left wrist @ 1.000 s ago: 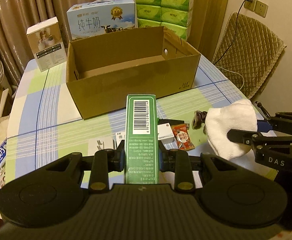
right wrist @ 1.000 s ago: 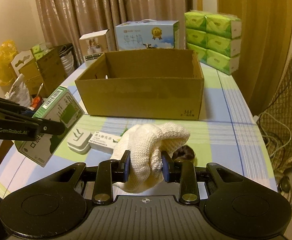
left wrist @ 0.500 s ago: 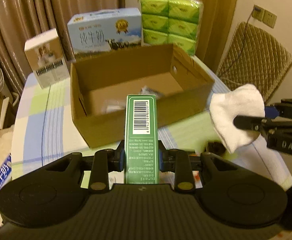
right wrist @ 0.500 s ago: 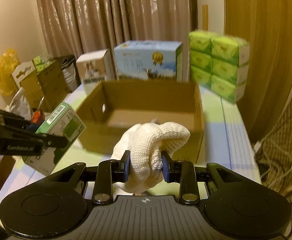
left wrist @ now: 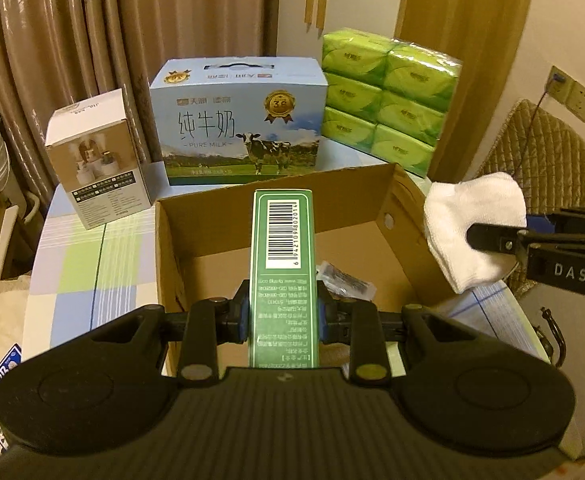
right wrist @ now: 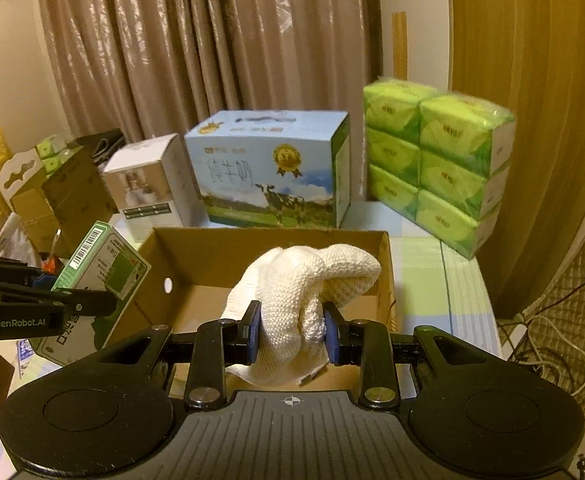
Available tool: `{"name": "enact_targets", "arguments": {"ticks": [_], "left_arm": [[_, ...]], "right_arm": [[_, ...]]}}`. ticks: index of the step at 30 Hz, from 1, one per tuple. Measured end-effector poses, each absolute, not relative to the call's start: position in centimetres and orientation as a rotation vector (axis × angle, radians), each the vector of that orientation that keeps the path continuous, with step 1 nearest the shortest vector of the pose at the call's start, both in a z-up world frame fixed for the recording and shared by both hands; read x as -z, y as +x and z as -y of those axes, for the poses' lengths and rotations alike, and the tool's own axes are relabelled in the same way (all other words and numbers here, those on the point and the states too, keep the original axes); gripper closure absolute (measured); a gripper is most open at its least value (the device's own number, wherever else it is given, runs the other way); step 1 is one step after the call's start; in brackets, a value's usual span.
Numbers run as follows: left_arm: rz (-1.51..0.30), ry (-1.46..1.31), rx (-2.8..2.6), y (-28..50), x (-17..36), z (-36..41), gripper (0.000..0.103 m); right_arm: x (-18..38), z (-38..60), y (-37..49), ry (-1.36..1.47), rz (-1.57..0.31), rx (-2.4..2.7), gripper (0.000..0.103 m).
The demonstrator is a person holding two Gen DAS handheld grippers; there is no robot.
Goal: Organize objects
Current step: 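Lower the green box and white cloth into the cardboard box, open both grippers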
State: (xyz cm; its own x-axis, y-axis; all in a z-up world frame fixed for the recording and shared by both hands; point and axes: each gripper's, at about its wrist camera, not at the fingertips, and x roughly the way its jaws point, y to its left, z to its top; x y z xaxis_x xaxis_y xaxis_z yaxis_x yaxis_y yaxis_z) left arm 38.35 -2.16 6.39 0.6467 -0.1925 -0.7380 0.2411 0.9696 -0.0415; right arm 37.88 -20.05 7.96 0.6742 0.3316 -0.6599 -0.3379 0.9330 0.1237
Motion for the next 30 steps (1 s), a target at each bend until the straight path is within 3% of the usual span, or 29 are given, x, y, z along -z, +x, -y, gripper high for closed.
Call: {"name": "enact_targets", "arguments": {"ticks": [14,16,27,28,30], "left_arm": [[-0.860,0.033,0.231,43.7,-2.0,1.8,0.078],[-0.857,0.004,0.223,44.3,-1.4,1.6,0.074],[-0.856,0.001,0.225,43.2,-0.8,0.6,0.072],[-0.853,0.002,0.226,43.1,-0.9,0.6,0.072],[-0.847,-0.002,0.227,42.9,-1.1,0.4,0.072]], "right_arm": [[-3.2,18.5,41.2,-0.003,-0.803,-0.370,0.075],[-2.7,18.5,41.4,0.000,-0.811,-0.375,0.075],[-2.1,18.2,41.7,0.011,-0.806,-0.380,0.073],[-2.2,18.2,41.8,0.021,-0.788,-0.388,0.071],[-2.4,18.4,41.8,0.060,-0.746,-0.413,0.039]]}}
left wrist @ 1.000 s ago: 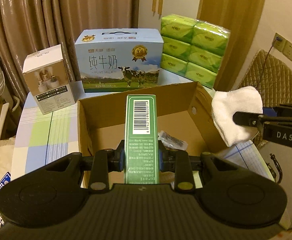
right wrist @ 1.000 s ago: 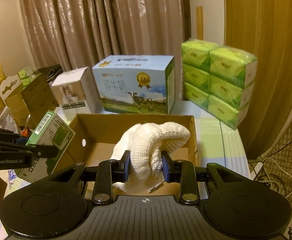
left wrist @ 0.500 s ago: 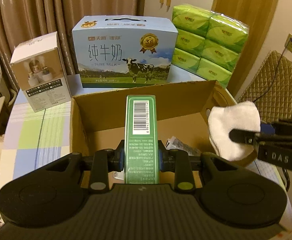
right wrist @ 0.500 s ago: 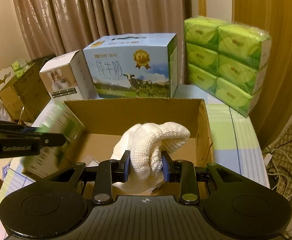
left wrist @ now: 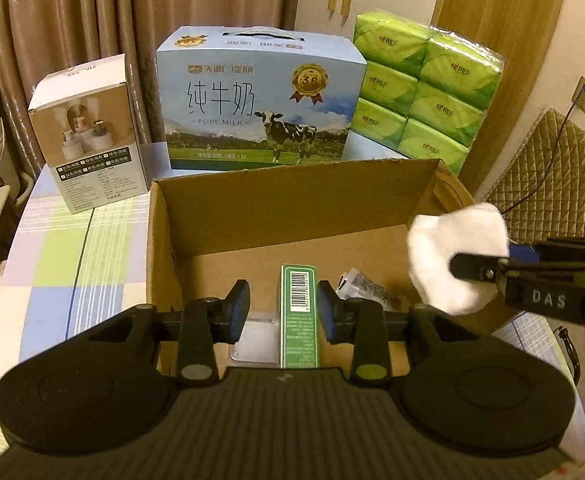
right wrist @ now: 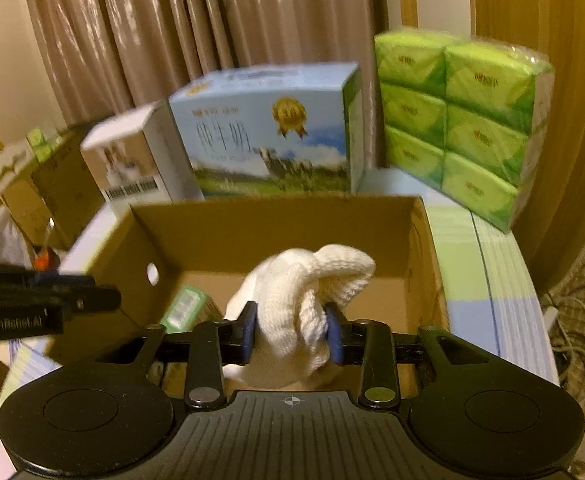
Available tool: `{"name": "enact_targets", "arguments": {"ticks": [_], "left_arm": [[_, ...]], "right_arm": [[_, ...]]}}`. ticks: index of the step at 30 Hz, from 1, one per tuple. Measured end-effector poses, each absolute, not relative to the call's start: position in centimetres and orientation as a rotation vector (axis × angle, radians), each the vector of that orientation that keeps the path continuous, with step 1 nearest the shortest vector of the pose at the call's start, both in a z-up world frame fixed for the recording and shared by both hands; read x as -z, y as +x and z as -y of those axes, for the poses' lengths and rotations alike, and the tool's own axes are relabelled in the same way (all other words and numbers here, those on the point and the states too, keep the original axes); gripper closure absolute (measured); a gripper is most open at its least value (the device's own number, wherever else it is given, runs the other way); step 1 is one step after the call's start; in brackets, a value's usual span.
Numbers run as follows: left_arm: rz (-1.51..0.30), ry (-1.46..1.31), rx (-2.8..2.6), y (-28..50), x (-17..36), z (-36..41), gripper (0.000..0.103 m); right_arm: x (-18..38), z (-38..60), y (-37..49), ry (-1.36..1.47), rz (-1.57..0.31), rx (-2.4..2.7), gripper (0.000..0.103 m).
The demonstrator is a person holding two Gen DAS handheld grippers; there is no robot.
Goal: Organize objects
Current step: 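Lower the green box and white cloth into the cardboard box, open both grippers, then withdraw both tools from the box back toward the table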
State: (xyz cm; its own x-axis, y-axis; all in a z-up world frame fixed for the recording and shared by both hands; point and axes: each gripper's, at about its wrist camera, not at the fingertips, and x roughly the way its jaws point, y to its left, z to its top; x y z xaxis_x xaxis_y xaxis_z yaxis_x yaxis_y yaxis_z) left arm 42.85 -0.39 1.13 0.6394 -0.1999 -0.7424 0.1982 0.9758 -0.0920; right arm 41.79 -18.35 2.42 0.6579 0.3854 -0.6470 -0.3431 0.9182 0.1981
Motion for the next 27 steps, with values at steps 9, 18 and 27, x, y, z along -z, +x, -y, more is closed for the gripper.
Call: {"name": "enact_targets", "arguments": {"ticks": [9,18,27], "left_arm": [[-0.830,-0.034,0.221,40.5,-2.1,-0.8,0.072],[-0.809,-0.096,0.208,33.6,-3.7,-1.2,0.069],[-0.761,-0.096,0.159,24.3,-5.3,-0.6,0.050]], "right_arm": [[-3.8,19.9,39.0,0.093,-0.713,-0.408,0.034],[-5.6,21.8,31.1,0.094,-0.712,-0.429,0.034],[-6.0,23.8,20.7,0.160,-0.718,-0.410,0.025]]}}
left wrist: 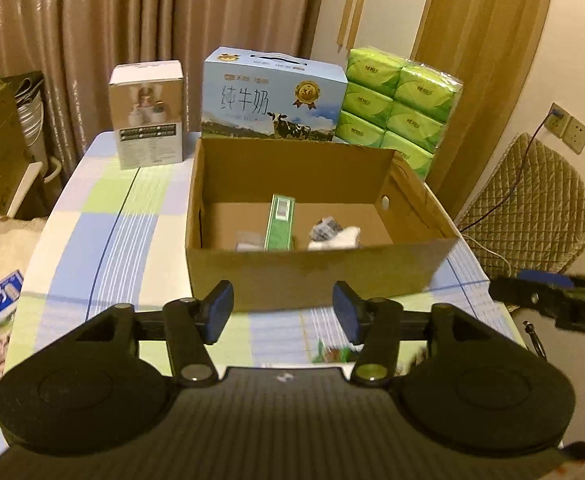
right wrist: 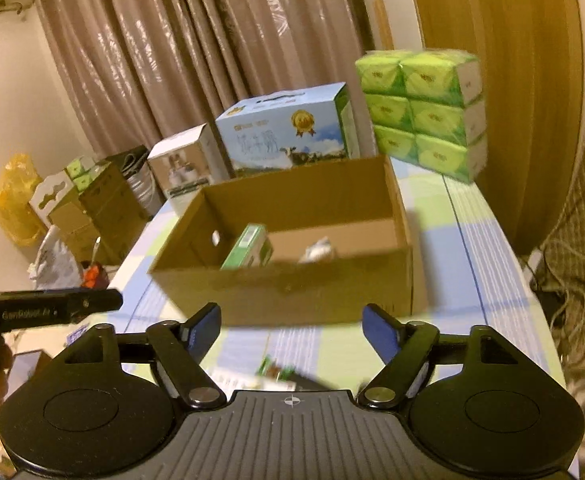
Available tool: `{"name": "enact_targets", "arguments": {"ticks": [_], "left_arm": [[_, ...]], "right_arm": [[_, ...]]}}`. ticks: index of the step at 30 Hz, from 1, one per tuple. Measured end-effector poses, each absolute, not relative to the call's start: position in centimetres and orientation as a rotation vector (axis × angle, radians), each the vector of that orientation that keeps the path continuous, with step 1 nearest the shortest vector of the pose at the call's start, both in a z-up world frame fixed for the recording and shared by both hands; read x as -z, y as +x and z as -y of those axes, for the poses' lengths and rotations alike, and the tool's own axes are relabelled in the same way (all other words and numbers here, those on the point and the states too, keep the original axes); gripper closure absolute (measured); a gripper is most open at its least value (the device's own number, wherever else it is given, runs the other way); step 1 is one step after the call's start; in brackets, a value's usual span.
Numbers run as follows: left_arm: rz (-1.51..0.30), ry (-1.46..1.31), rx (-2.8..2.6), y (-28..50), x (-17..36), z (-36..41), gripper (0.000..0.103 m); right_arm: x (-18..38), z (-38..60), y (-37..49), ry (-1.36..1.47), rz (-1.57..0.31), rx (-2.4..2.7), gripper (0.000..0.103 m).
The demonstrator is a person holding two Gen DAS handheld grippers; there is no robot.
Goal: Organize objects
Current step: 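Withdraw both tools from the box back toward the table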
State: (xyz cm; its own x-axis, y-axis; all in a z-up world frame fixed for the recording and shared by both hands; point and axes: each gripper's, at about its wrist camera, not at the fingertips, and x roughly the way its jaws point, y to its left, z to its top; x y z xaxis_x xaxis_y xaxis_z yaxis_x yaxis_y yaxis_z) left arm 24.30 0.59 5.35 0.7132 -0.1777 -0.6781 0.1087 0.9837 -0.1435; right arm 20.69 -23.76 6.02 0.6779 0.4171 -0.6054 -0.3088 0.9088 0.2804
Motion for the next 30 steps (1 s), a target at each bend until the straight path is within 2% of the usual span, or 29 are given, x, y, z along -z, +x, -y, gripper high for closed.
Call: {"name": "enact_targets", "arguments": {"ticks": [1,3,7,12,20,30], "left_arm": [[-0.760,-0.094,0.152,23.3,-5.4,-0.5,0.048],[-0.759,-0.102,0.141,21.3,-5.3,-0.5,0.037],[-0.778,-0.122,0.137,17.7,-4.8,-0.3,0.032],[-0.784,-0.112,0.125,13.6,-4.2,-0.1,0.020],[-0.764,-0.081,0.107,9.7,-4.1,0.0,0.001],[-0.771,-0.066,0.090,8.3,-3.8,-0.2,0.001]], "right_arm": [[-5.9,23.9,19.5,0.161,-0.718,-0.407,0.023],[-5.8,24.2,17.4,0.166,-0.715,-0.400,0.020],[-5.4,24.8,14.0,0.162,-0.722,-0.391,0.013],[-5.0,25.2,10.8,0.128,-0.724,-0.374,0.006],[-4.7,25.6,8.2,0.109,-0.730,-0.365,0.002],[-4.8,25.9,7.3,0.100,-0.723,-0.359,0.002]]}}
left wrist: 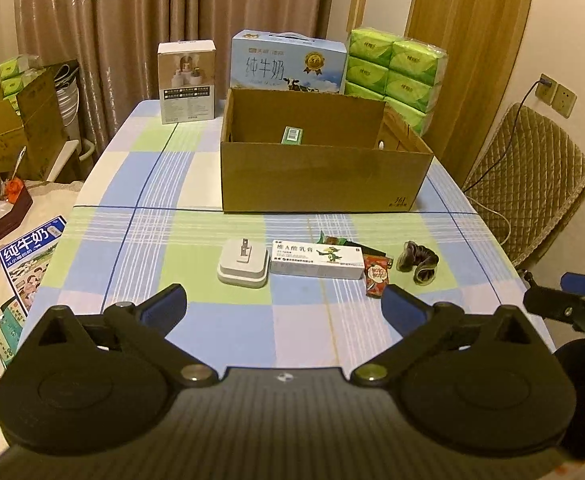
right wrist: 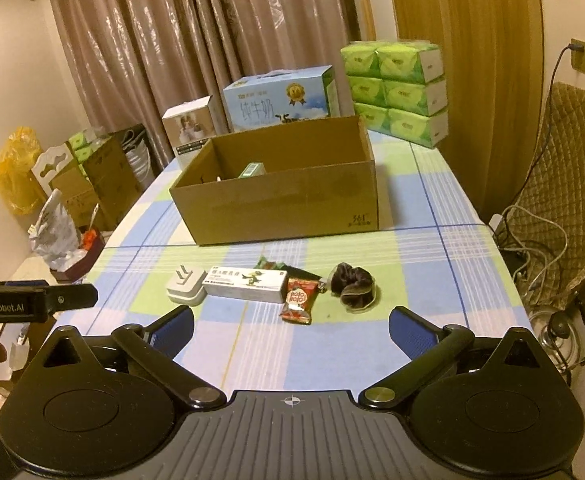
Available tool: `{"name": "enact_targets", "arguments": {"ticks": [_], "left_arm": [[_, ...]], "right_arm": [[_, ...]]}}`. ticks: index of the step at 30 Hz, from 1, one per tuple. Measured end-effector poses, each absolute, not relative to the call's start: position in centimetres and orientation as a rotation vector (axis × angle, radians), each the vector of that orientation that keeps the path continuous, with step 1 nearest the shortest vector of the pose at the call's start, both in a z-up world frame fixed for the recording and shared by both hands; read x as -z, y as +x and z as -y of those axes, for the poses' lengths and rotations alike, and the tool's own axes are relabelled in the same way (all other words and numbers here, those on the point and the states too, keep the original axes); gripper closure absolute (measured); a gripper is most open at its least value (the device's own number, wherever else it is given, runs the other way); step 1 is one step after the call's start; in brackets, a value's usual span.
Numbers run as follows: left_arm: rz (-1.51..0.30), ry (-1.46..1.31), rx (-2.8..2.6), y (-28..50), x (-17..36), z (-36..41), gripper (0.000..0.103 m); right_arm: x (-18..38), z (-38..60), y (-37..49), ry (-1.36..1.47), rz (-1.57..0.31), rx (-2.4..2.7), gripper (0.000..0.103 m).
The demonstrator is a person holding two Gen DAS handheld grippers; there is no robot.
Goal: Organize objects
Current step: 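Withdraw both tools from the box back toward the table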
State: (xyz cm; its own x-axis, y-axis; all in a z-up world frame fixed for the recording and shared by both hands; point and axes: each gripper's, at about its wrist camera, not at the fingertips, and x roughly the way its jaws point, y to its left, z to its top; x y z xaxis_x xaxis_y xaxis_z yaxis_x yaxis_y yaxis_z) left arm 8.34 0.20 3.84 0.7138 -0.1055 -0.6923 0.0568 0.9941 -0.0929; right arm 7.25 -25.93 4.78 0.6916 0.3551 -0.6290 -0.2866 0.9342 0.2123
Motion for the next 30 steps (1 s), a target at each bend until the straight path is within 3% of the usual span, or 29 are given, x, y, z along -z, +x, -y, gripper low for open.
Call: {"name": "enact_targets", "arguments": {"ticks": [30], "left_arm": [[-0.814,-0.069,0.079,9.1,-1.6,-0.6,0.001]], "right_arm": [[-3.7,25.8,8.3,0.096,-0.752,-0.355,0.002]]}}
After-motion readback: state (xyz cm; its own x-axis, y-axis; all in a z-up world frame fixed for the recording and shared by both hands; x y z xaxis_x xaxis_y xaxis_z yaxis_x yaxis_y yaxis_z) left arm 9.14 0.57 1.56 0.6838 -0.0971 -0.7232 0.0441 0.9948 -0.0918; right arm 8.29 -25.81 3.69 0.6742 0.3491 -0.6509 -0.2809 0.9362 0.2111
